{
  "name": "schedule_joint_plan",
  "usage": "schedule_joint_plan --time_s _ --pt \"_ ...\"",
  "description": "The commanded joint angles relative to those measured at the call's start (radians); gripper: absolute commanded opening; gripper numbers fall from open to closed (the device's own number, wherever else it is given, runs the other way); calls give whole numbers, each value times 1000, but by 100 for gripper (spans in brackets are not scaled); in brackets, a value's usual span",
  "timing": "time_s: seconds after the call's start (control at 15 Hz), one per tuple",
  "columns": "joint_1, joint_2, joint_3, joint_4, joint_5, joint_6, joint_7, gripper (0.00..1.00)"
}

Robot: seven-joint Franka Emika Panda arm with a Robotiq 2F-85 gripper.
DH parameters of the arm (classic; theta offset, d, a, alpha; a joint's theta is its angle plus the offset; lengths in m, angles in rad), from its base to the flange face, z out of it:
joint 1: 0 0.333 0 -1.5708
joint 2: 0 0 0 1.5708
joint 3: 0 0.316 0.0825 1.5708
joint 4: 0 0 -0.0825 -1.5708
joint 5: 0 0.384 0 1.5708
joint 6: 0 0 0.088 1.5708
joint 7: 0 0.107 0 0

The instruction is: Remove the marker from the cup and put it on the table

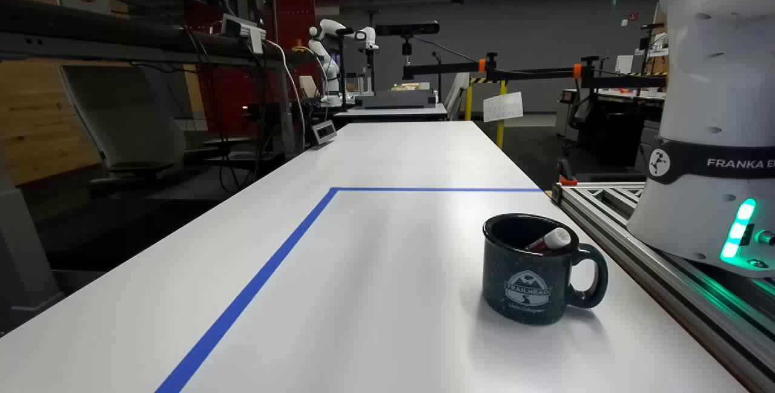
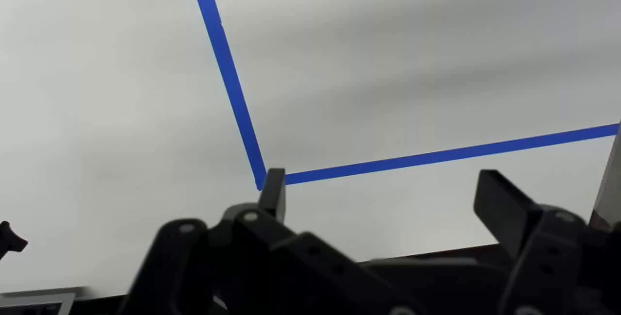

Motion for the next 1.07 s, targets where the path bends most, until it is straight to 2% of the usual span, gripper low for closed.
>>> schedule_joint_plan --time_s 0.0,0.33,0.47,0.8,1.0 --pt "0 1 0 3 1 -3 0 100" --pt "0 1 0 3 1 -3 0 100" --pt "13 21 -26 -14 89 8 50 100" --pt "-2 95 -37 -123 266 113 171 100" --pt "15 211 -37 -125 380 178 235 100"
